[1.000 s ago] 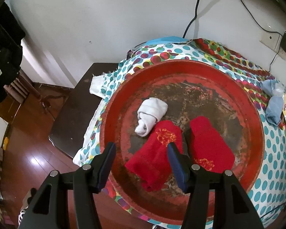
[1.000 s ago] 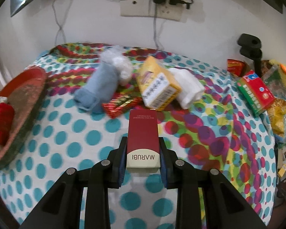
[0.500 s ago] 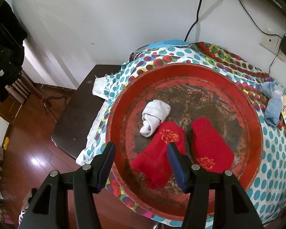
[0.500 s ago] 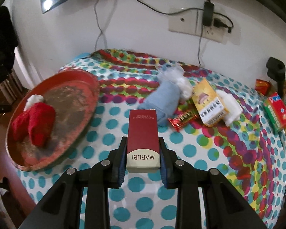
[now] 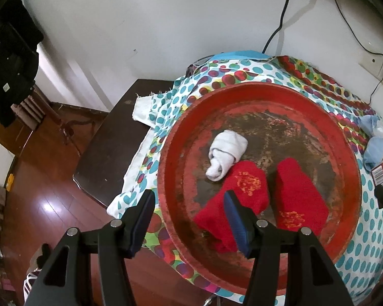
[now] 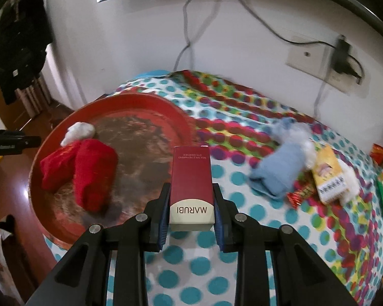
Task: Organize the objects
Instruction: 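Lower the MARUBI box into the red tray and open the right tool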
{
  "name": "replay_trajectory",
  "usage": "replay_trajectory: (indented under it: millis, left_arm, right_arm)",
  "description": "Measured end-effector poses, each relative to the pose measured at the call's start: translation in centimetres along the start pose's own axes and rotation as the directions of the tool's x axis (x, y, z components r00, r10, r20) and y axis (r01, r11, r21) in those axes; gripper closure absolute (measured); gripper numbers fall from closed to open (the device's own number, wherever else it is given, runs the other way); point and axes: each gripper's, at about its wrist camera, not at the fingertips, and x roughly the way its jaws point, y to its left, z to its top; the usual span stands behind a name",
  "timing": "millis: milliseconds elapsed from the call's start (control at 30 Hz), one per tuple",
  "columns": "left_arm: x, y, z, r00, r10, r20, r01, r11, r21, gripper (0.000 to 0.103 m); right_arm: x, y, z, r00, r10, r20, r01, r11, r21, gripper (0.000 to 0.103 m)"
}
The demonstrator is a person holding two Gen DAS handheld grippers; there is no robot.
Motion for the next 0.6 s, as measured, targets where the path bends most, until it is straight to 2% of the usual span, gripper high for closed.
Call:
replay_trajectory:
  millis: [267,400,600]
  left_arm:
    - [-0.1,1.1,0.1,1.0,0.006,0.003,-0.006,1.0,-0.022,0.046]
    - [0.2,1.8,0.1,1.0,0.011,-0.008,-0.011,0.999,-0.034,0.046]
    - [0.4,2.6,0.2,1.0,0.023,-0.013,-0.023,0.998,-0.053,0.046]
  right_arm:
    - [2.8,3.0,1.1,0.999,0.029,-0.036,-0.03,0.999,-0.033,0.076]
    - [4.2,3.5,1.6,0.997,0.052,-0.058,-0.053,0.998,-0.021,0.076]
    - [6.4,4.0,3.1,0.996,0.041,-0.075,-0.044,0.998,-0.036,0.076]
